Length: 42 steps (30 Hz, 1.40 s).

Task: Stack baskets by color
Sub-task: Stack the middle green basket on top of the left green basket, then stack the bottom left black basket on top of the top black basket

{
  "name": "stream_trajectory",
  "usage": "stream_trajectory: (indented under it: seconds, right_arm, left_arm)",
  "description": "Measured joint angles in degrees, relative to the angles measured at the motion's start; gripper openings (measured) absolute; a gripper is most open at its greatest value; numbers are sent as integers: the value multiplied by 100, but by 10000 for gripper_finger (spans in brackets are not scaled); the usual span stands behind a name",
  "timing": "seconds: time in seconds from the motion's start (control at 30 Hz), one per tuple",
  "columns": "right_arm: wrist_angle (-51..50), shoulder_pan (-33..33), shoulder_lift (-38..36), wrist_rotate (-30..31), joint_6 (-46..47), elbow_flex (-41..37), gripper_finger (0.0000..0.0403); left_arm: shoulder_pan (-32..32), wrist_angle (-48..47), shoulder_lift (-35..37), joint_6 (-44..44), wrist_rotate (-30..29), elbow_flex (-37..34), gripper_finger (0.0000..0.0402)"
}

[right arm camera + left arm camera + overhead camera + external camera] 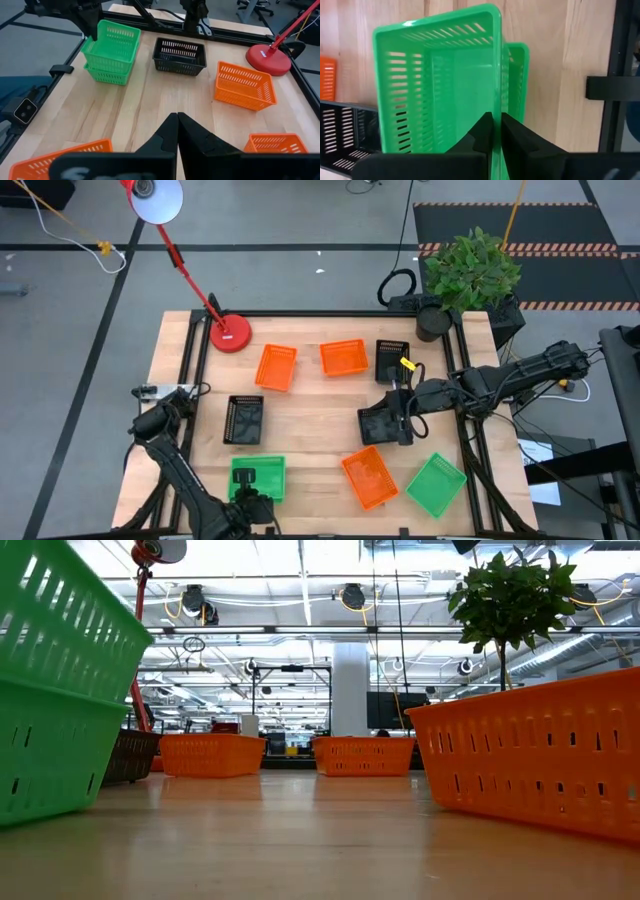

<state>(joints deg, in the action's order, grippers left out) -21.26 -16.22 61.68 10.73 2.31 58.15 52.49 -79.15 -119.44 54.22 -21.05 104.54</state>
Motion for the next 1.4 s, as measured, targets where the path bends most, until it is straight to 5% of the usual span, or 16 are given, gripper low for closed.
stream_trajectory:
  seconds: [0.37,0.7,0.9,1.03,1.23,1.4]
  right_arm:
    - [-10,-1,-1,-19,0,0,0]
    - [-48,-1,-1,-23,0,0,0]
    - [-144,-1,-1,-27,2,0,0]
    - [-255,-1,-1,-27,2,0,0]
    - [93,-1,0,-26,33,-277,0]
    - [482,-1,1,-27,315,-641,0]
  left_arm:
    - [0,297,2,239,173,-357,47]
    - [-19,280,35,339,422,-359,166]
    - [-309,206,670,-392,971,-359,192]
    - [-577,161,1247,-575,315,-359,178]
    - [-793,-403,1840,-1306,-2062,-485,142]
    - [-1081,-183,2569,-1708,-2869,-1342,106]
